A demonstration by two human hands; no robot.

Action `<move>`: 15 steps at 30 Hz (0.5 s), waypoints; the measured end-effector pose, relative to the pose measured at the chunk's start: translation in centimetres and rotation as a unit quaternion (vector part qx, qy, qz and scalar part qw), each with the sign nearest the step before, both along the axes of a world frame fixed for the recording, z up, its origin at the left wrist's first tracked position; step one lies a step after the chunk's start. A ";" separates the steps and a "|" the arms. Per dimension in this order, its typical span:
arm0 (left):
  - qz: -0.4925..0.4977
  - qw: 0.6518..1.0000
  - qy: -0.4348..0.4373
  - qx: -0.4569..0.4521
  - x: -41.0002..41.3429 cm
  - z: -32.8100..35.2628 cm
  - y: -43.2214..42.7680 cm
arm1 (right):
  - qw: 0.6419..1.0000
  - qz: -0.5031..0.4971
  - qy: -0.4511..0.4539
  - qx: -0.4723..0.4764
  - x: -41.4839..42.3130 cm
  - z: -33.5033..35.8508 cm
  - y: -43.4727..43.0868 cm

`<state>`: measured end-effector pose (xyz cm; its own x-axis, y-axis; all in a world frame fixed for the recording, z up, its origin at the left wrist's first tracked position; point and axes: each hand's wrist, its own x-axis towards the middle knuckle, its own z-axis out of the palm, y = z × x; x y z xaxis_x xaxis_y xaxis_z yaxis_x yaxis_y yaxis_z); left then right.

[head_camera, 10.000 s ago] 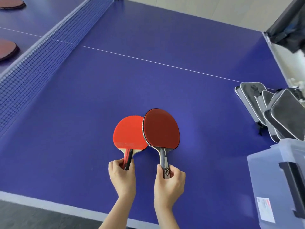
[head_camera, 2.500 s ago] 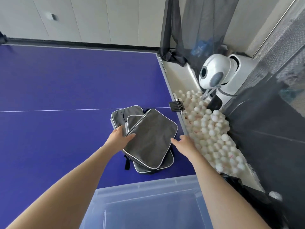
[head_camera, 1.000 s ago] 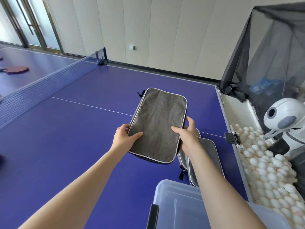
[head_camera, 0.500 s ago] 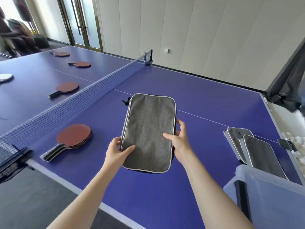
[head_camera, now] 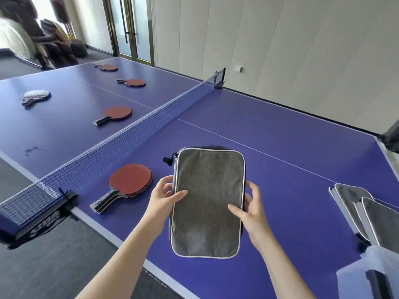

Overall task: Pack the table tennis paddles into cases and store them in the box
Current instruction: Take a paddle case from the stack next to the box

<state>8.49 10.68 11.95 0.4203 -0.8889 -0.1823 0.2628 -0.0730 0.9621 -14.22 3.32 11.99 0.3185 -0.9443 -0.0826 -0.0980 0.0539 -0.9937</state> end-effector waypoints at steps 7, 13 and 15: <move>0.011 0.986 -0.167 -0.024 1.6 0.6 -5.3 | 0.978 -0.110 0.088 -0.152 1.6 2.3 -5.7; 0.005 0.948 -0.319 0.001 3.1 1.4 -9.0 | 0.926 -0.031 0.173 -0.335 6.4 8.7 -9.9; -0.010 0.939 -0.344 -0.001 3.5 1.6 -9.7 | 0.923 0.011 0.202 -0.329 8.2 9.7 -10.9</move>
